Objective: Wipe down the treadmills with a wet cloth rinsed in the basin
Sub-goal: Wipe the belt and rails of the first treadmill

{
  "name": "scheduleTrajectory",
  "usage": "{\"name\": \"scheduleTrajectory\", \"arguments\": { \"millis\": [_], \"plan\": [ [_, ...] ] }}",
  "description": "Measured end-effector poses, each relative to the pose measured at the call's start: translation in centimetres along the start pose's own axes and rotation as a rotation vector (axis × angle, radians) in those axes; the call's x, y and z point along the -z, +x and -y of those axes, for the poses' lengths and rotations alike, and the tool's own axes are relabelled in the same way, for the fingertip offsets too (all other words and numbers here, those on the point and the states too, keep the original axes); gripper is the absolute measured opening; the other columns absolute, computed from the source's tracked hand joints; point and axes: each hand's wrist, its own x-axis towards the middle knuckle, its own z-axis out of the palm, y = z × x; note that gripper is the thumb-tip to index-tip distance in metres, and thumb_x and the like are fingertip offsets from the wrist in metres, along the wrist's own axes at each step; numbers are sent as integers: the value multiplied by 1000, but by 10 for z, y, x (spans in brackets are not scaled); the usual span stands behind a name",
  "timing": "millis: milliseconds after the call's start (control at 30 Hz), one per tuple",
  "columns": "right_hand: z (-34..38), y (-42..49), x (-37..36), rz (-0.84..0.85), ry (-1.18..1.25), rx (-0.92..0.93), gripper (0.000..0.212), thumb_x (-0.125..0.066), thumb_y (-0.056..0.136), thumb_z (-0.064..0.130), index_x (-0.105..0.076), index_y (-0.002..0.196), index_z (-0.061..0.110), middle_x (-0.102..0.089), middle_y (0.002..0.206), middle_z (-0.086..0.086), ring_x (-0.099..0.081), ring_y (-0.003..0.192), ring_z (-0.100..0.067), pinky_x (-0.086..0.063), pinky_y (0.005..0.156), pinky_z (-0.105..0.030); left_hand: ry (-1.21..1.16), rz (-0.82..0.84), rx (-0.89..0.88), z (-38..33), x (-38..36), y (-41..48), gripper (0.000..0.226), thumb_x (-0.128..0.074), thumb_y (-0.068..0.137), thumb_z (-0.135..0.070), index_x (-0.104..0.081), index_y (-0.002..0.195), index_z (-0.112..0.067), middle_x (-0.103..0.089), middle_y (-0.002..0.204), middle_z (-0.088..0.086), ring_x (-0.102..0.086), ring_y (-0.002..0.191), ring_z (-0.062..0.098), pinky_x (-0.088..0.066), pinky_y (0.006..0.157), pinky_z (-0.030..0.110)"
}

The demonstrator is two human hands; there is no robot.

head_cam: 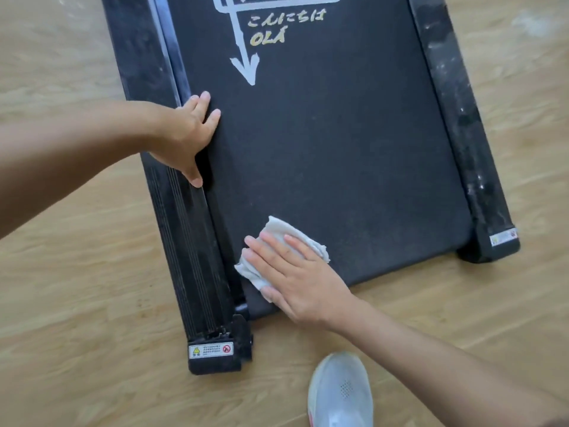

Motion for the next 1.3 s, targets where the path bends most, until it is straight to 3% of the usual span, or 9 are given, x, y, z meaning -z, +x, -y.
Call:
{"name": "scheduleTrajectory", "arguments": {
  "millis": [67,267,433,533,767,933,1000,1133,1300],
  "plan": [
    [-42,-25,3,-46,-17,-113,64,-30,112,40,-13,169,19,-5,177,3,-2,164,-18,-14,132,-46,44,21,10,0,1,1,143,-69,82,-73,30,154,0,34,161,29,17,157,40,-18,128,49],
    [-179,-113,18,-92,118,-813,66,-14,111,47,-4,170,19,2,178,2,4,164,-16,-8,131,-52,39,42,9,3,-2,0,140,-66,86,-70,36,150,3,39,157,32,24,154,43,-10,129,48],
    [-147,-107,2,-206,220,-1115,71,-15,107,44,-1,169,11,4,177,-7,8,164,-23,-3,131,-54,-11,37,-2,4,-4,-2,140,-69,85,-68,34,151,0,39,158,29,23,154,42,-12,128,51],
    [-87,-86,-4,-230,217,-998,70,-19,108,42,-5,169,11,0,178,-6,5,164,-25,-5,131,-56,-25,27,5,2,-4,-5,143,-72,82,-67,32,153,-1,38,159,29,22,155,42,-13,128,51],
    [78,-15,-16,-118,157,-315,67,-37,109,36,-15,169,15,-4,178,-2,-1,164,-22,-20,129,-50,-39,10,20,-5,1,-12,142,-75,81,-64,28,156,-2,33,163,26,18,157,38,-18,127,51],
    [34,-39,-17,-94,31,-8,60,-33,111,32,-20,168,20,-11,177,3,-7,164,-18,-19,130,-43,-76,-22,1,0,-2,-11,141,-76,80,-64,25,158,-6,32,165,22,19,158,33,-17,128,48],
    [-10,-65,-17,-118,-42,-64,60,-32,111,33,-21,168,20,-14,176,3,-12,163,-19,-22,129,-44,-88,-43,-12,2,-5,-9,142,-77,78,-65,24,159,-8,31,165,20,19,158,31,-16,128,48],
    [-114,-118,-10,-169,3,-464,60,-25,110,35,-22,167,17,-19,176,-1,-17,162,-21,-29,124,-57,-107,-44,-22,4,-7,-7,142,-78,77,-63,23,160,-8,31,166,20,19,158,31,-14,129,46],
    [-176,-133,2,-247,236,-930,65,-20,110,41,-14,169,15,-11,177,-3,-6,164,-18,-10,132,-50,-138,-79,-51,8,-11,-9,139,-78,77,-61,19,161,-10,30,167,18,18,158,30,-11,129,45]
  ]
}}
